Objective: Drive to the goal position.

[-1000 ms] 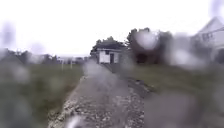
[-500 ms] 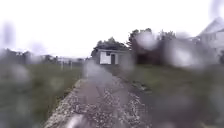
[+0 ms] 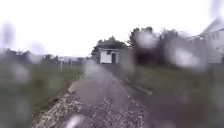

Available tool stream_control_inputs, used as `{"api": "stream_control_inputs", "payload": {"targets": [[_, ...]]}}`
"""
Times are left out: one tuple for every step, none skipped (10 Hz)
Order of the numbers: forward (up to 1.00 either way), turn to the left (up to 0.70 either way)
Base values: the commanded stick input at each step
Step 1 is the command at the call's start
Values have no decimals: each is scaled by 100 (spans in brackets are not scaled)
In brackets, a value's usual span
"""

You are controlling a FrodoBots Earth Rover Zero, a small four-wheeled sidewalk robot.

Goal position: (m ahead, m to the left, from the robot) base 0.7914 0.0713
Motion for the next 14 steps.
{"api": "stream_control_inputs", "payload": {"targets": [[100, 0], [100, 0], [100, 0], [100, 0], [100, 0], [100, 0], [100, 0], [100, 0], [100, 0], [100, 9], [100, 22], [100, 39], [100, 39], [100, 39]]}}
